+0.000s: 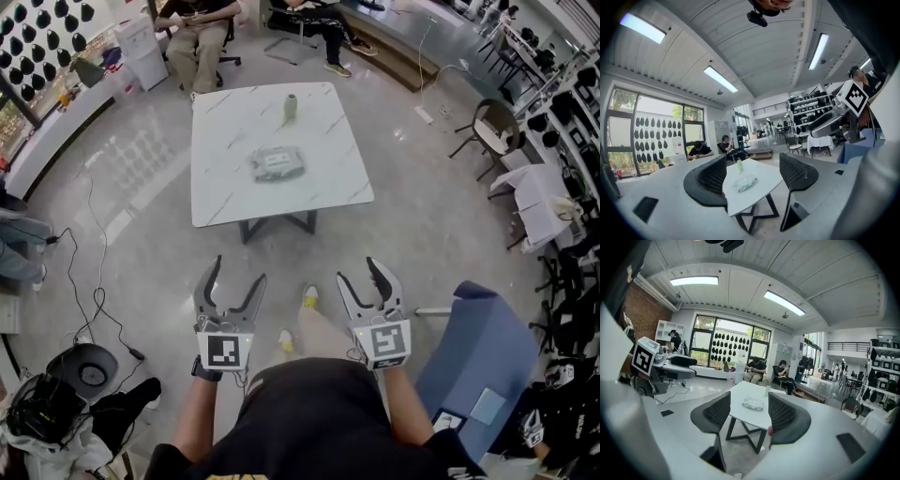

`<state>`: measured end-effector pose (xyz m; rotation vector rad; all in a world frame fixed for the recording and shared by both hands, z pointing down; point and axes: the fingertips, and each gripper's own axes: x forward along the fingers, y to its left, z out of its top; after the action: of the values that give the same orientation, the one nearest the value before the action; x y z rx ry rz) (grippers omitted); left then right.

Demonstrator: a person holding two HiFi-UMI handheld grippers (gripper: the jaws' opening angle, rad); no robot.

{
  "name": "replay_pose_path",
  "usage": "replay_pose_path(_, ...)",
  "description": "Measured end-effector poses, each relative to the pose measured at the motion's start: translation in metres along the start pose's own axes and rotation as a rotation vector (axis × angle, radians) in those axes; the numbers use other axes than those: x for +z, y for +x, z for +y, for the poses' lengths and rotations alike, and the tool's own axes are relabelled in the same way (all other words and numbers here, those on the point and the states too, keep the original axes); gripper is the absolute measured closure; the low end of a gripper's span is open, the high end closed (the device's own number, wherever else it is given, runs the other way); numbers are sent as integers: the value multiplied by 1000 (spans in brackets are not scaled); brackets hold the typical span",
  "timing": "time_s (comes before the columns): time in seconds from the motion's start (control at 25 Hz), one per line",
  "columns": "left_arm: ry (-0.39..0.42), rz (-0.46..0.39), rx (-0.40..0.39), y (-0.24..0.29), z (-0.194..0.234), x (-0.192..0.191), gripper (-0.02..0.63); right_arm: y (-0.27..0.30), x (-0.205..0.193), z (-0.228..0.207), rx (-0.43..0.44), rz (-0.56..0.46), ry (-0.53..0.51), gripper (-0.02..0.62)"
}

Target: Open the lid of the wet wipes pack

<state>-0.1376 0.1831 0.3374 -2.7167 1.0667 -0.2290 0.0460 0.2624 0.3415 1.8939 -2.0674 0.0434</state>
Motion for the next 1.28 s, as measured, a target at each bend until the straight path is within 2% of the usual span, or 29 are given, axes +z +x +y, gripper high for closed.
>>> replay_pose_path(0.16,17,20,0,22,9,-9,244,28,-5,-8,14,3,20,348)
replay_pose_path(0.36,44,27,4,63,22,-10,244,71,0,-30,34,-33,-5,351)
replay_pose_path(0.44,30,43,13,83,29,-16,244,91,1,-41,36,-40,-11,354)
replay_pose_path(0.96,45,130,54,229,67,-28,252,219,-7,-135,90,-11,50,374)
replay_pose_path(1.28,18,209,115,274,90,-45,252,284,-9,-162,141,-32,-15,377)
